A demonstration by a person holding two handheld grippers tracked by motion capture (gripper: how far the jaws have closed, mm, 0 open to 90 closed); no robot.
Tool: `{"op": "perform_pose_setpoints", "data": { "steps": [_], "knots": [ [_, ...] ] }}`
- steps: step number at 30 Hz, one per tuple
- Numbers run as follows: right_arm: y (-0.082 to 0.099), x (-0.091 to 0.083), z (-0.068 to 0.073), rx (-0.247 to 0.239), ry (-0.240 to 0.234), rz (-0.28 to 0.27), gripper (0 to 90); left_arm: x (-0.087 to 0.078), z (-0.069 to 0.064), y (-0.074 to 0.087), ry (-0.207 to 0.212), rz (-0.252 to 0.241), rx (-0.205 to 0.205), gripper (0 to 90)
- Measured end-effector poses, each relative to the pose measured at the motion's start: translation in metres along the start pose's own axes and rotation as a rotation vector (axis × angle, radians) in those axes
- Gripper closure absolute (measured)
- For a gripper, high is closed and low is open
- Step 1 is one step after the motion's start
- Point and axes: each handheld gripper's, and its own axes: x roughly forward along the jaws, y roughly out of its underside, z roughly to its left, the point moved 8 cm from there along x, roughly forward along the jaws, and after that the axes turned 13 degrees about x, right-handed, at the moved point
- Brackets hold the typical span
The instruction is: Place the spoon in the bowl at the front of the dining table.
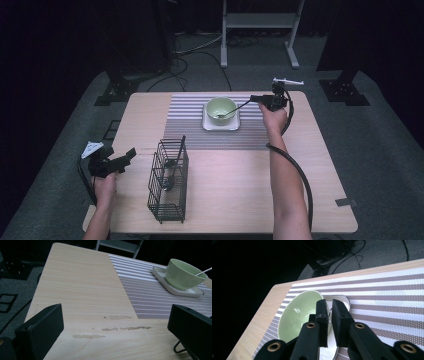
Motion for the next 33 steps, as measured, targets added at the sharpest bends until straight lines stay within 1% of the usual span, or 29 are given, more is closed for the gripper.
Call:
{"op": "perform_pose_setpoints", "data": {
  "steps": [1,4,6,7,8,11,12,13,14,16,19,20,21,25,27,28,30,33],
  "knots": [
    [0.0,0.0,-0.001,-0.002,-0.001,0.003,82.4,0.0,0.0,0.0,0.0,0.002,0.001,0.0],
    [0.003,0.0,-0.002,-0.002,-0.006,0.02,77.5,0.002,-0.001,0.001,0.002,0.004,0.0,0.0],
    [0.003,0.0,-0.003,-0.004,-0.011,0.021,76.2,0.002,-0.002,0.001,0.003,0.005,-0.001,0.0],
    [0.004,-0.001,-0.004,-0.007,-0.025,0.027,71.9,0.002,-0.002,0.001,0.003,0.006,0.0,0.0],
    [0.004,-0.001,-0.004,-0.007,-0.025,0.027,71.9,0.002,-0.002,0.001,0.003,0.007,0.003,0.0],
    [0.006,-0.005,-0.007,-0.017,-0.035,0.046,63.0,0.002,-0.002,0.001,0.001,0.009,0.004,0.0],
    [0.006,-0.005,-0.007,-0.017,-0.035,0.046,63.0,0.002,-0.002,0.001,0.001,0.009,0.004,0.0],
    [0.01,-0.006,-0.007,-0.017,-0.054,0.071,57.0,0.001,-0.002,0.001,-0.001,0.01,0.004,0.0],
    [0.012,-0.007,-0.008,-0.017,-0.061,0.082,54.6,0.001,-0.003,0.002,-0.001,0.01,0.003,0.0],
    [0.015,-0.008,-0.008,-0.031,-0.064,0.094,50.7,0.001,-0.002,0.002,-0.003,0.01,0.007,0.0],
    [0.022,-0.012,-0.008,-0.04,-0.081,0.107,43.2,0.0,-0.001,0.001,-0.006,0.007,0.003,0.0],
    [0.022,-0.012,-0.008,-0.04,-0.081,0.107,43.2,0.0,-0.001,0.001,-0.006,0.007,0.003,0.0],
    [0.026,-0.014,-0.009,-0.042,-0.086,0.115,38.7,0.0,-0.001,0.002,-0.005,0.008,0.002,0.0],
    [0.033,-0.021,-0.01,-0.051,-0.091,0.13,32.8,-0.002,-0.002,0.003,-0.004,0.009,0.004,0.0],
    [0.034,-0.023,-0.01,-0.054,-0.097,0.132,32.3,-0.002,-0.002,0.003,-0.005,0.008,0.0,0.0],
    [0.037,-0.026,-0.009,-0.058,-0.109,0.142,30.6,-0.003,-0.001,0.003,-0.007,0.007,0.003,0.0],
    [0.039,-0.028,-0.008,-0.064,-0.113,0.158,28.0,-0.005,0.0,0.004,-0.008,0.006,0.0,0.0],
    [0.042,-0.031,-0.006,-0.082,-0.115,0.177,26.9,-0.005,0.001,0.004,-0.013,0.007,-0.001,0.0]
  ]
}}
